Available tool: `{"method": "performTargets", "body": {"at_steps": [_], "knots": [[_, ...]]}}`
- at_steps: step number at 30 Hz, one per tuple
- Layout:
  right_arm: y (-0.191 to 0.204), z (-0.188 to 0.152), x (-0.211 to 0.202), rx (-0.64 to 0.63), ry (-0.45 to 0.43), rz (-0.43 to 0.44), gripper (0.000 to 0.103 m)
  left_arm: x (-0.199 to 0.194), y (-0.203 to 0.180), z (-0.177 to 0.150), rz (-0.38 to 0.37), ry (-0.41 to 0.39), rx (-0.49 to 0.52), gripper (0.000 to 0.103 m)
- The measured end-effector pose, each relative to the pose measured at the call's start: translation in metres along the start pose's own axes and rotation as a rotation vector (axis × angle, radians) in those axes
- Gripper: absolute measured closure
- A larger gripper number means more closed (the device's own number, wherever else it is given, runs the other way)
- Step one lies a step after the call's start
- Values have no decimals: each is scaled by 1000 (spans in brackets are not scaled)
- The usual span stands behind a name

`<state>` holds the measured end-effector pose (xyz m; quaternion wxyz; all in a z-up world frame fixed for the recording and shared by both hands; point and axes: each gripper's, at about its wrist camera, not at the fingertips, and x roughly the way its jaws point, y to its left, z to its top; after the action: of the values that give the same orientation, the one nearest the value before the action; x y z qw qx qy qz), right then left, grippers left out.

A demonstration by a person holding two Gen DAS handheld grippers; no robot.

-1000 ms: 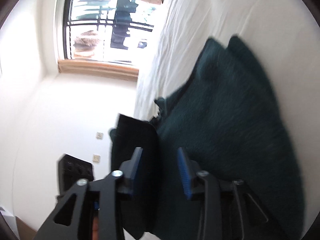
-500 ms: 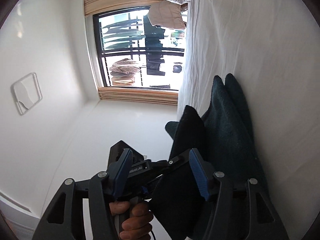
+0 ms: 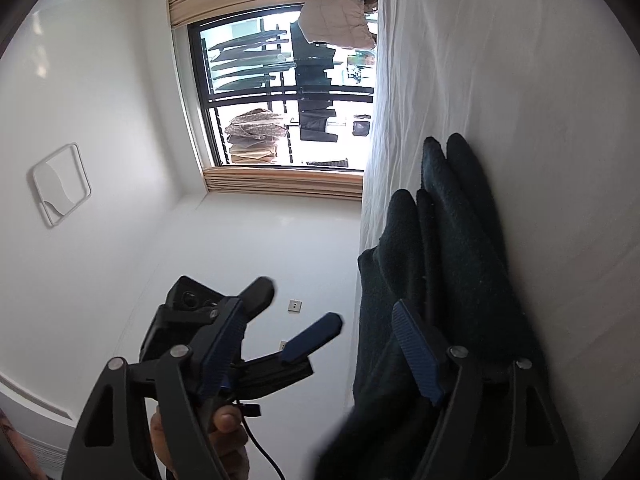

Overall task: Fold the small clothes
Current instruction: 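Open the left tool and release the folded sweater end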

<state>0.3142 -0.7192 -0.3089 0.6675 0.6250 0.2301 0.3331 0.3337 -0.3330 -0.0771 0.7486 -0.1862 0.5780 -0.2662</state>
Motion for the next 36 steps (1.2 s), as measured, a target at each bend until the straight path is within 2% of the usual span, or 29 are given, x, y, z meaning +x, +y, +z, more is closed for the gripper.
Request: {"method": "performTargets", "body": {"at_steps": [2,5,7,9,12,15,17,22,28,32,34,35,36], "knots": [[2,1,-1,3,1,-38,26,-25,1,-4,-41,-47,42,42],[2,3,-4,13,-8,-67,26,-61,26,-21,-14,-145,79,42],[4,4,0,4,14,-126,28,-71,46,-39,-33,-158,90,42],[5,8,6,17,43,-210,32,-73,70,-55,-32,-159,76,42],[1,17,16,37,82,-320,32,-72,108,-78,-37,-164,29,42],[0,23,35,36,144,-427,31,-64,129,-92,-38,-180,17,42],[0,28,48,21,179,-492,31,-61,140,-99,-12,-196,36,42],[2,42,74,-12,242,-575,30,-50,154,-110,34,-219,71,42],[16,35,98,-143,333,-683,45,-37,169,-125,45,-218,66,42],[22,30,105,-236,360,-782,48,-26,163,-125,63,-212,87,35],[28,27,111,-314,383,-841,53,-26,158,-125,73,-213,105,32],[31,26,112,-343,390,-863,58,-24,157,-126,77,-214,114,31],[27,24,110,-354,395,-875,67,-23,156,-126,82,-215,120,31]]}}
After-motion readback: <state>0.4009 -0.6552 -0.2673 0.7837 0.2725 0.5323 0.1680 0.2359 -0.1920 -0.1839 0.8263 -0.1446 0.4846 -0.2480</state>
